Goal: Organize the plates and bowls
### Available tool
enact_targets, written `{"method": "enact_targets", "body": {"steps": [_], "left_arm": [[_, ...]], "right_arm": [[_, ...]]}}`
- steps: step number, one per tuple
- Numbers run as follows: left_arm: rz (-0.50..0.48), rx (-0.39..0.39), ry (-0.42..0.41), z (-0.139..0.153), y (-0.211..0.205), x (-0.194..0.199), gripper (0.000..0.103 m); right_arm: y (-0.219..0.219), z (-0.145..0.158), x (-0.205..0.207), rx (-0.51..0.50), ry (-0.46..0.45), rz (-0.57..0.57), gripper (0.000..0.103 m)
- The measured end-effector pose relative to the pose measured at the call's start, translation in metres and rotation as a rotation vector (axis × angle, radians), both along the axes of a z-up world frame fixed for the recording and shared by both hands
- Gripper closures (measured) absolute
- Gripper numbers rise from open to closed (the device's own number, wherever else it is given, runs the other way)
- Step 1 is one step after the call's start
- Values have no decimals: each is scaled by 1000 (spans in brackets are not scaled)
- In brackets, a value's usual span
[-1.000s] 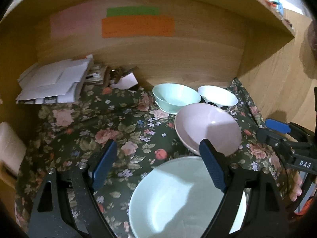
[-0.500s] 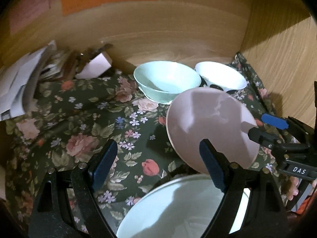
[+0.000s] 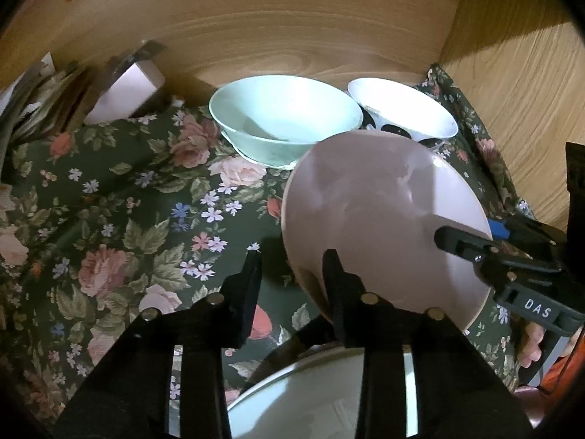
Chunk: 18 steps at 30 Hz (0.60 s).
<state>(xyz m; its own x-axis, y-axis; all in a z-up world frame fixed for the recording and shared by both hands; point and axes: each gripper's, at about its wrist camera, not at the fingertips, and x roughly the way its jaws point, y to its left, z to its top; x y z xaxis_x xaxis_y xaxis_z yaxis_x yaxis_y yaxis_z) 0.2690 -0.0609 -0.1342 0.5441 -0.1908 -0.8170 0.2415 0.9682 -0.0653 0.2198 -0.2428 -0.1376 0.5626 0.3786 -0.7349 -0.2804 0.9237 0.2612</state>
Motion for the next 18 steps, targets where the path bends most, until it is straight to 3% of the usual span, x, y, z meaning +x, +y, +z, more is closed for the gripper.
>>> {"method": "enact_targets", "body": {"steps": [6,18], "left_arm": [[-23,-3,19,-5,-8,3,77],[-16,9,-4,0,-16,-2,77]], "right_arm": [[1,1,1,-11,-9,-7,68],[0,10,0,16,-26,-33,72]]}}
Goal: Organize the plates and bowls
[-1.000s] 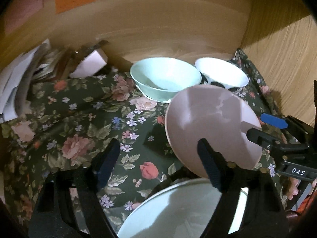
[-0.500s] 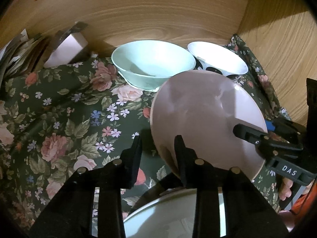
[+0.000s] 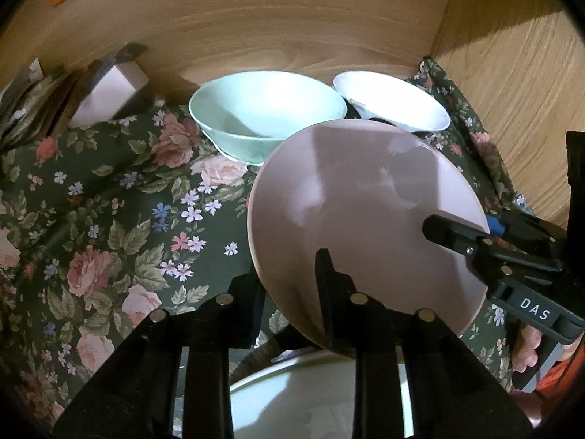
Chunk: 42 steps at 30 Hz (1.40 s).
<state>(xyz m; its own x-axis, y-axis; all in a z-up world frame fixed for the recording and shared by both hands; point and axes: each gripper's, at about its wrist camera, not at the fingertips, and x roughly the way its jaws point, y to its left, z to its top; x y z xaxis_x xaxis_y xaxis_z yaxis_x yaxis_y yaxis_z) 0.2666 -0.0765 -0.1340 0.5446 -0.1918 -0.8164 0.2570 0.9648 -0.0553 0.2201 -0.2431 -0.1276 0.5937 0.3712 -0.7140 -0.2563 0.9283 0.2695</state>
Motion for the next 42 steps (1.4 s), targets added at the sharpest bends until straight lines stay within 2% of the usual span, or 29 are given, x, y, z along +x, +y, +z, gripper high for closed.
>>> {"method": "enact_targets", "body": {"steps": [17,32,42], "left_arm": [[29,-66,-118,44,17,-38,77],[113,-82,-170,59,75,-92,77],[182,-83,-191,63,116,-126,77]], "right_arm": [[17,43,-27,11,-103,7,72],[73,61,-61,8,-141,94,72],[114,62,-74,13,-144,169,72]]}}
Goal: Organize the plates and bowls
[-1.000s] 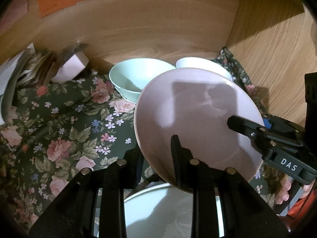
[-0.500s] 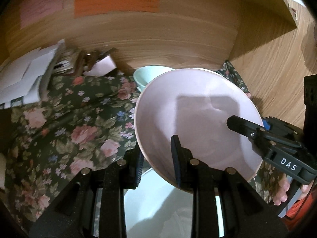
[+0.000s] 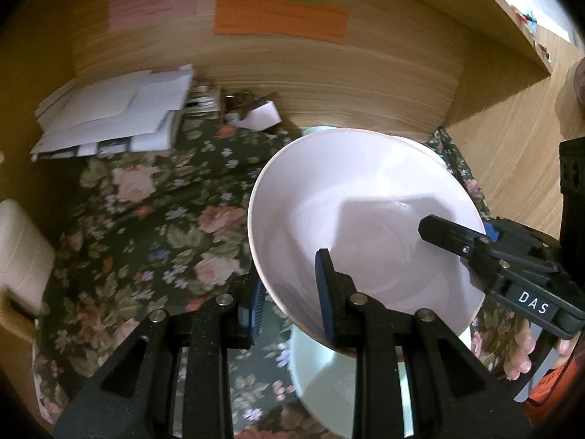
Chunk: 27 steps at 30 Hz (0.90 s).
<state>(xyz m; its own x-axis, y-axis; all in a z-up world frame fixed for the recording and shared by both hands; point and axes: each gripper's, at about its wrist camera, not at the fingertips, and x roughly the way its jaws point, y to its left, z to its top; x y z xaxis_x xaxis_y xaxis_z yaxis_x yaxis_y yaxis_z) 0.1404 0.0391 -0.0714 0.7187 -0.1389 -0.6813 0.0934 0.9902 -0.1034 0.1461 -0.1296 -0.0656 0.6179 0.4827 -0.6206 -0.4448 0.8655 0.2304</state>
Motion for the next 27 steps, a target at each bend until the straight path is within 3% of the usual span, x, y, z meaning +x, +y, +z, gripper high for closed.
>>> {"method": "enact_targets", "body": {"steps": [27], "left_arm": [[182,-12,9,-14,81,-72,77]], "right_arm": [[82,-14,-28,-27,35,185,72]]}}
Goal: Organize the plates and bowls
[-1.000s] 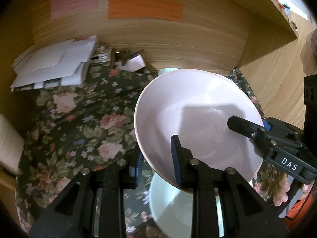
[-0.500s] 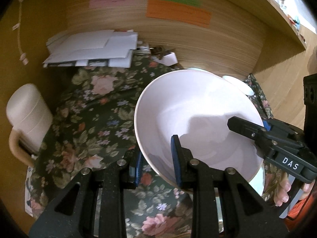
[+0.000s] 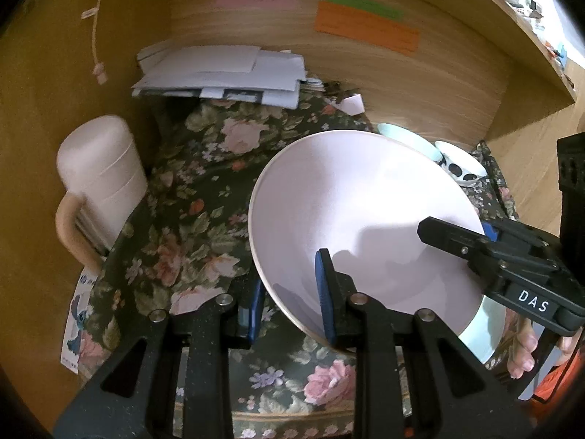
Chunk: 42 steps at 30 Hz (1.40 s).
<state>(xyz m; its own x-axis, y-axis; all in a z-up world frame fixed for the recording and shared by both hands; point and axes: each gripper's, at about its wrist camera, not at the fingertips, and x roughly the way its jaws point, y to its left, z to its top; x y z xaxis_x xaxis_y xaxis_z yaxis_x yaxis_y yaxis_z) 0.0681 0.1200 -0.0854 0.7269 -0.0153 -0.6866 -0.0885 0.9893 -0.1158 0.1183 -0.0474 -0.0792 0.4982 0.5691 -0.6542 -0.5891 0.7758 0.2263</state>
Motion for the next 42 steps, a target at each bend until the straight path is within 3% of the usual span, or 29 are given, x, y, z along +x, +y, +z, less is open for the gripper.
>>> {"method": "enact_targets", "body": {"steps": [19,27,42], "left_arm": [[49,-30,54,-33,29,-16,77],[55,-45,80,-44,36,-13,77],[50,-31,83,-53,40,-9,77]], "right_arm": [[38,-26,-4,-91,62,45,72],[44,-38,4,-112,128,49,72],[46,-37,4,-142,119,65,70]]}}
